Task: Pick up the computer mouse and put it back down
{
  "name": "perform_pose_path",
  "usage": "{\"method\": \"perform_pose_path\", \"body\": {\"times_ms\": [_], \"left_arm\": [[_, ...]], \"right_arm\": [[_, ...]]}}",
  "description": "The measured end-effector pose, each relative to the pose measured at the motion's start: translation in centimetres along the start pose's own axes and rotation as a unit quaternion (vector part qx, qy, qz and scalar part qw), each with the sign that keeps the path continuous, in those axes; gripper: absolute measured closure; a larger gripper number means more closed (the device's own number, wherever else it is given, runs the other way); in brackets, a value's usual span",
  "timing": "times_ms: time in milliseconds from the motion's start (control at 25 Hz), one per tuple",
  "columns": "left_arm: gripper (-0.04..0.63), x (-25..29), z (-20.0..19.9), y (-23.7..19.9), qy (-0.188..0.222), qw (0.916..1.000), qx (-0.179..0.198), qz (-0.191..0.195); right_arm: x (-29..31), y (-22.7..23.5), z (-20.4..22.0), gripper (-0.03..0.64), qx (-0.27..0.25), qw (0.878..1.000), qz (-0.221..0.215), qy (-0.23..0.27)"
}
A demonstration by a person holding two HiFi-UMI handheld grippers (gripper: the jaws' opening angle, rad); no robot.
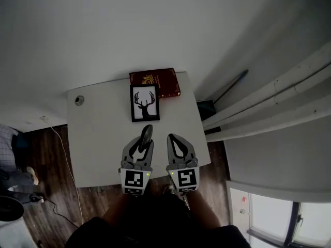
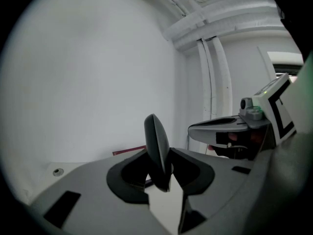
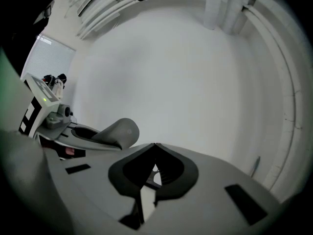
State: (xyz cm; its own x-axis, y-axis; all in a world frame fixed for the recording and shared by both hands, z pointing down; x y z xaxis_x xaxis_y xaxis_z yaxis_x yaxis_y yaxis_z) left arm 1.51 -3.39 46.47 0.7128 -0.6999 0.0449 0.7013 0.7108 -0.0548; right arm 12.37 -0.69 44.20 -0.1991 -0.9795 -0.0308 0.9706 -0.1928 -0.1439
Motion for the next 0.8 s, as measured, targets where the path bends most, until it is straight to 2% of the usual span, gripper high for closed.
{"method": "perform_pose_path", "body": {"times_ms": [200, 480, 600, 800], "left_arm": [[0.468, -1.3, -0.4, 2.6, 0.016, 0.998, -0.023, -0.057], [0.468, -4.5, -1.7, 6.7, 0.028, 0.9932, 0.006, -0.113], [0.468, -5.6, -2.4, 8.8, 0.038, 0.9911, 0.015, -0.127], [0.468, -7.1, -2.5, 12.4, 0.049, 0.9893, 0.029, -0.134]], "right_arm": [[-2.9, 0.9, -0.5, 0.595, 0.016, 0.999, -0.024, 0.021], [-8.3, 2.2, -1.9, 0.595, 0.03, 0.997, -0.045, 0.046], [-10.6, 2.6, -2.5, 0.595, 0.01, 0.997, -0.058, 0.058], [-13.7, 3.4, -3.6, 0.595, 0.023, 0.995, -0.056, 0.077]]}}
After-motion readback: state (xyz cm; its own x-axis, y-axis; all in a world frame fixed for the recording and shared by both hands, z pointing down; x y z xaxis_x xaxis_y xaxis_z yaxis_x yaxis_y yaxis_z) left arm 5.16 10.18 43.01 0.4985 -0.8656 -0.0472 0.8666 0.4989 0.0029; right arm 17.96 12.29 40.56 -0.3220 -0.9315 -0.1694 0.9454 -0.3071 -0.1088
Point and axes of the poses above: the fingertips, and each gripper's own axes: x forward along the fingers, y to its right, z out of its underside, the point moved 4 cm from there along -x, backward along the fingers, and after that the axes turned 13 degrees about y, right-handed, at the moved point
